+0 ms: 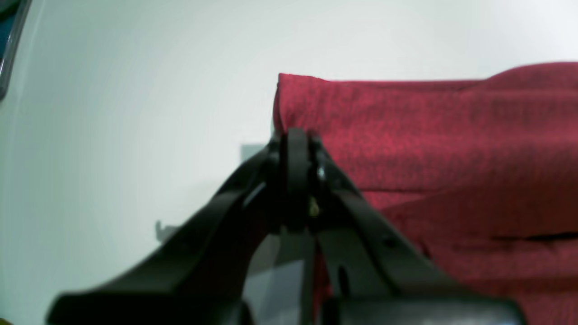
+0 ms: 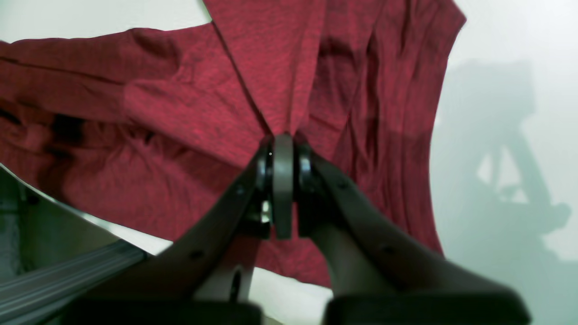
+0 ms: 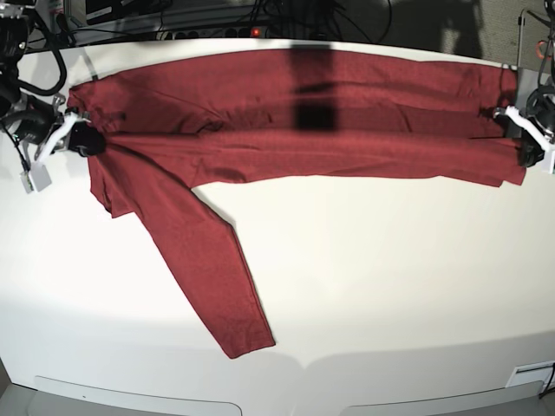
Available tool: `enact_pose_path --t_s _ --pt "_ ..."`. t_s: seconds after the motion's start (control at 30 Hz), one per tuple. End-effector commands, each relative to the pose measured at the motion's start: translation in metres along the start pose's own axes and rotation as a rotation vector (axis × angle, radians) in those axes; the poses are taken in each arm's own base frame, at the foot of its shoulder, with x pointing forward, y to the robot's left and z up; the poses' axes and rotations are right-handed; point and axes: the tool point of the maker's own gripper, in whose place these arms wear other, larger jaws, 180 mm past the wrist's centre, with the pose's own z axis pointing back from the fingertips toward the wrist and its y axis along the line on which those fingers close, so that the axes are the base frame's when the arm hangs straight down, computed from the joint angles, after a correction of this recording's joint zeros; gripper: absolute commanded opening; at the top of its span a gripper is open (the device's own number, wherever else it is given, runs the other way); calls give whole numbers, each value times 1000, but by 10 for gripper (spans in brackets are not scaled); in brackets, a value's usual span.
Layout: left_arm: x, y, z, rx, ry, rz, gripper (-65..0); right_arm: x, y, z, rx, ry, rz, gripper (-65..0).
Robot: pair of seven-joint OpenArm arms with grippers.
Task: Fold the T-shirt properly
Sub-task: 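Drag the held edge with both grippers over the shirt body, folding it, then release the right gripper and move it to the loose sleeve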
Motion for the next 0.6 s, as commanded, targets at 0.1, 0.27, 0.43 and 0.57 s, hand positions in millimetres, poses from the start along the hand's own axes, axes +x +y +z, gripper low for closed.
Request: enact_pose_path --t_s 0.1,0.27,0.43,0.57 --pt "2 8 6 18 -5 -37 -650 7 -1 6 -9 -21 25 -650" --pt "-6 7 8 16 16 -41 -650 4 -5 6 -29 -4 33 -650" --pt "-5 8 8 22 13 -57 -650 2 -7 6 -41 5 39 -650" --pt "-6 8 8 22 14 -57 -540 4 -6 6 -35 -3 37 -589"
